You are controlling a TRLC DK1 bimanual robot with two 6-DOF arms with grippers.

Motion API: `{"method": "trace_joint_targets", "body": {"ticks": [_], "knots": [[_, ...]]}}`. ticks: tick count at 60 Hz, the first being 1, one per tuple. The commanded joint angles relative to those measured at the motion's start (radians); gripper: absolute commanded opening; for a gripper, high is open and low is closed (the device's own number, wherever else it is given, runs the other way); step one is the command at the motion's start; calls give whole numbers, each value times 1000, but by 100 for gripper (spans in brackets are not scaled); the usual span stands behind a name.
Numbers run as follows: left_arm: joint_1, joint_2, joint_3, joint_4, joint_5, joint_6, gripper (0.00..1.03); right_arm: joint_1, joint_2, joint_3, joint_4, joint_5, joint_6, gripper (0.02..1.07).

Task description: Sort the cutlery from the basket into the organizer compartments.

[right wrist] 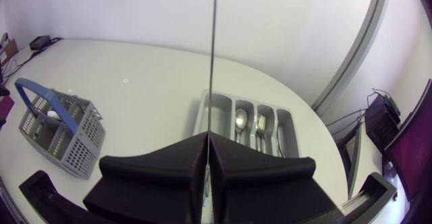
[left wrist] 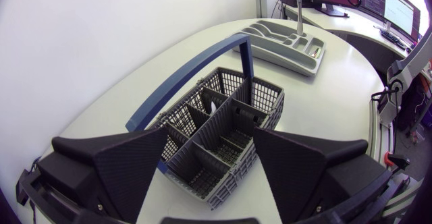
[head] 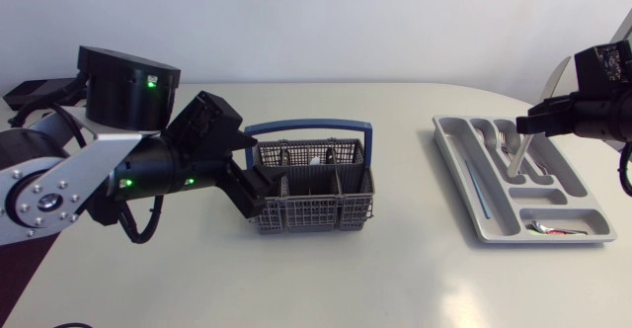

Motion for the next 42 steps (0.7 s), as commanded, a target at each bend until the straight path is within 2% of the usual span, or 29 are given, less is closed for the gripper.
{"method": "trace_joint_targets", "body": {"ticks": [1,17,42], "knots": [[-6,-18,-27,-8,1,16,88,-69,76,60,-8,-5,-43,8],[-24,-25,-33,-16,-13,34,91,-246,357,232,11,30,-119,8],[-47,-28,-36,-16,-38,42,92,-350,673,443,40,83,-178,8]]}}
